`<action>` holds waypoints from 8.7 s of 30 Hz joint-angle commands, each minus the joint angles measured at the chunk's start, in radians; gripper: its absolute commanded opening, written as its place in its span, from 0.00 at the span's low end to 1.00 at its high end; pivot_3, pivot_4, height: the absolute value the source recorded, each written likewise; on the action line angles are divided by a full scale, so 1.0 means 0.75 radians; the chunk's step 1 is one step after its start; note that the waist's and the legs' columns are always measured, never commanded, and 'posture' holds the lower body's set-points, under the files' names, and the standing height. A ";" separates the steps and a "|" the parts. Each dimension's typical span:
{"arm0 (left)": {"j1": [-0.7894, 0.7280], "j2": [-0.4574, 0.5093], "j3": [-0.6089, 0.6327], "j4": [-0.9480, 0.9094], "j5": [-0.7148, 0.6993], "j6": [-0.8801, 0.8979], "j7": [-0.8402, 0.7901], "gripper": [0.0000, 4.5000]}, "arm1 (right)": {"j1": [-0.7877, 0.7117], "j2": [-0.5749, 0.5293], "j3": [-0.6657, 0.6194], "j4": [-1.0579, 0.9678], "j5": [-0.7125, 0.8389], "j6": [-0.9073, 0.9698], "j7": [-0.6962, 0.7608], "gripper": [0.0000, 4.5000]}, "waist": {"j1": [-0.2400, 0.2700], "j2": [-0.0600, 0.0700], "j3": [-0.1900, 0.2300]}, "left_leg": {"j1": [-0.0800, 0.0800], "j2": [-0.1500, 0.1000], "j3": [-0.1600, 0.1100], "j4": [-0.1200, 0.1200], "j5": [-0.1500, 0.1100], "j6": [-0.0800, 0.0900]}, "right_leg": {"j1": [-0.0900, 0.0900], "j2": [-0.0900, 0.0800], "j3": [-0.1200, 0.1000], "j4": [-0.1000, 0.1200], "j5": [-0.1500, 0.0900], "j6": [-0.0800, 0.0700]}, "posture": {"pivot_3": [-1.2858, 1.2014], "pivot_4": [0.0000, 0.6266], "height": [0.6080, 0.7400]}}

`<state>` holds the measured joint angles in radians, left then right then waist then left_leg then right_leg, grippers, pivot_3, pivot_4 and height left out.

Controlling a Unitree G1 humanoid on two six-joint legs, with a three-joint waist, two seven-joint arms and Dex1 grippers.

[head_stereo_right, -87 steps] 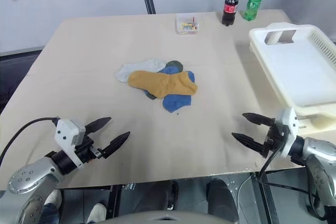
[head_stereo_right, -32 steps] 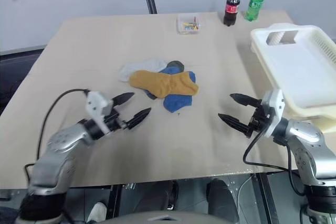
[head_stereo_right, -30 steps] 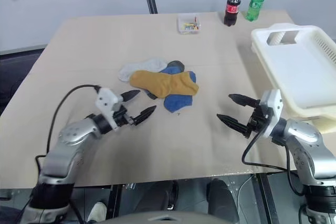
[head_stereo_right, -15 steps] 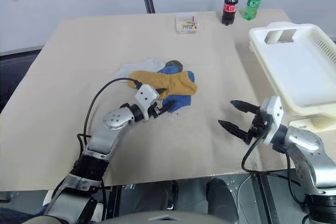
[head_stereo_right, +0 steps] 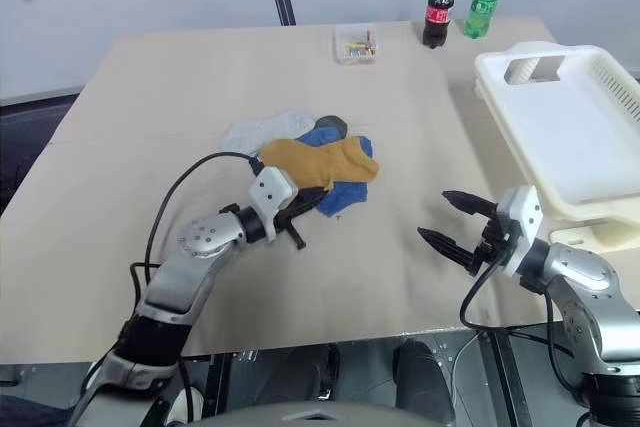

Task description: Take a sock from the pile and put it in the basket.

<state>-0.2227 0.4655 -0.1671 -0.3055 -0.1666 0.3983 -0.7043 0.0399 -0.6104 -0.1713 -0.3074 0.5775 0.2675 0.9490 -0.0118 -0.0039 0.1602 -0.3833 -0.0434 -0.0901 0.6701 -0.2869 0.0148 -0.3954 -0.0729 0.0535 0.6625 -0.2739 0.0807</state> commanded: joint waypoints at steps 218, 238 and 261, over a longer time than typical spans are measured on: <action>-0.214 -0.143 0.164 0.446 -0.307 0.194 0.148 0.69 | -0.702 -0.001 0.395 0.177 -0.249 0.757 -0.202 0.02 | -0.031 -0.004 0.000 | -0.020 -0.002 0.000 0.004 0.002 -0.003 | -0.021 0.000 0.000 0.004 0.000 0.000 | 0.52 0.24 1.00; -0.145 -0.193 0.313 0.255 -0.421 0.223 0.153 0.01 | -0.668 0.036 0.377 0.156 -0.276 0.698 -0.217 0.00 | -0.035 -0.004 -0.001 | -0.020 -0.002 0.000 0.011 0.002 -0.003 | -0.021 0.000 0.002 0.013 0.000 0.000 | 0.52 0.24 1.00; 0.488 -0.116 0.385 -0.593 -1.126 0.800 0.464 0.01 | -0.615 -0.130 0.198 -0.208 0.015 1.081 -0.306 0.00 | -0.007 -0.004 -0.001 | -0.019 -0.002 0.000 0.011 0.001 -0.002 | -0.021 -0.001 0.003 0.013 0.000 0.000 | 0.52 0.24 1.00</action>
<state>0.1333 0.3846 0.1268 -0.6961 -0.9602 0.9891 -0.3793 -0.4143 -0.7017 -0.0131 -0.4263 0.5779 1.0759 0.7302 -0.0169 -0.0071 0.1597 -0.3977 -0.0450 -0.0896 0.6785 -0.2858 0.0130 -0.4110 -0.0734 0.0561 0.6720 -0.2737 0.0803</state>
